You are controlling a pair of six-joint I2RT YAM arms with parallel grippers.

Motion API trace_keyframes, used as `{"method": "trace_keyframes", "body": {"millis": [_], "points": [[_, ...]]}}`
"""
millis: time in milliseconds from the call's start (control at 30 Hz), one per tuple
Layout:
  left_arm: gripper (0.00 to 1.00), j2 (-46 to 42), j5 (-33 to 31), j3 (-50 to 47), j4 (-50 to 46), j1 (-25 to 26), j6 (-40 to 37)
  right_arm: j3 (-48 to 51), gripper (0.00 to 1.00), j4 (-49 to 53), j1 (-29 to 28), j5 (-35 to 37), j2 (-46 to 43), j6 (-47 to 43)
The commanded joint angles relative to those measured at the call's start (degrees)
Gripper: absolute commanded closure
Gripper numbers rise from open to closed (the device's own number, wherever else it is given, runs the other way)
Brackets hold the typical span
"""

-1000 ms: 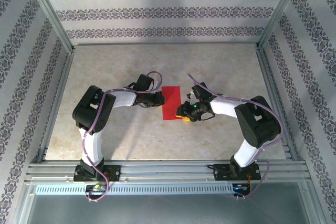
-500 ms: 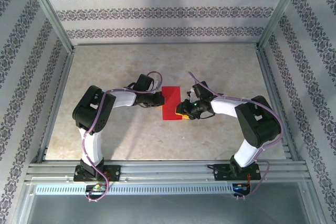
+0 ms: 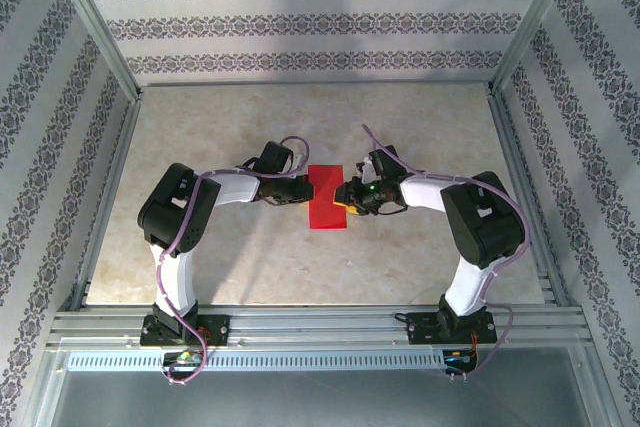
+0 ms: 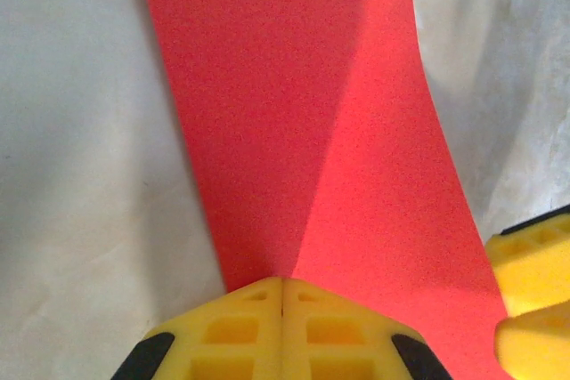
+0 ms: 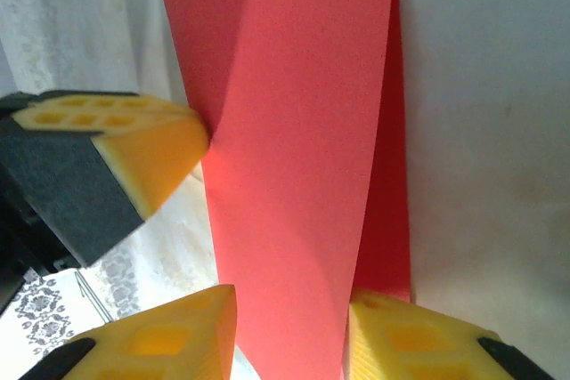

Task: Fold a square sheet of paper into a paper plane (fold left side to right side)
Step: Fold the triangle a second time at the center of the table.

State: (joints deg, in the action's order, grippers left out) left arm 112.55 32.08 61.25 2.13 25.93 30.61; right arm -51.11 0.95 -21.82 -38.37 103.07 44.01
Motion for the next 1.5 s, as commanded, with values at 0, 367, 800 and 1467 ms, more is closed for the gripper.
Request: {"method": "trace_keyframes", "body": {"millis": [0, 367, 800, 1467], "points": [[0.99, 0.04, -1.58, -1.68, -5.96, 1.25, -1.16, -2.17, 0.65, -0.86, 0.86, -1.75, 1.78, -0.46], [0.99, 0.03, -1.57, -1.56, -6.08, 1.26, -1.17, -4.6, 0.67, -0.86, 3.0, -3.18, 5.01, -1.82], [0.98, -0.3, -1.71, -1.32, -5.71, 1.22, -1.04, -5.41, 0.79, -0.86, 3.88, -4.03, 6.53, -2.53], [0.71, -17.2, -8.89, -3.36, -9.73, 2.7, -8.91, -3.64, 1.0, -0.07, 3.5, -3.67, 2.6, 1.5]]}}
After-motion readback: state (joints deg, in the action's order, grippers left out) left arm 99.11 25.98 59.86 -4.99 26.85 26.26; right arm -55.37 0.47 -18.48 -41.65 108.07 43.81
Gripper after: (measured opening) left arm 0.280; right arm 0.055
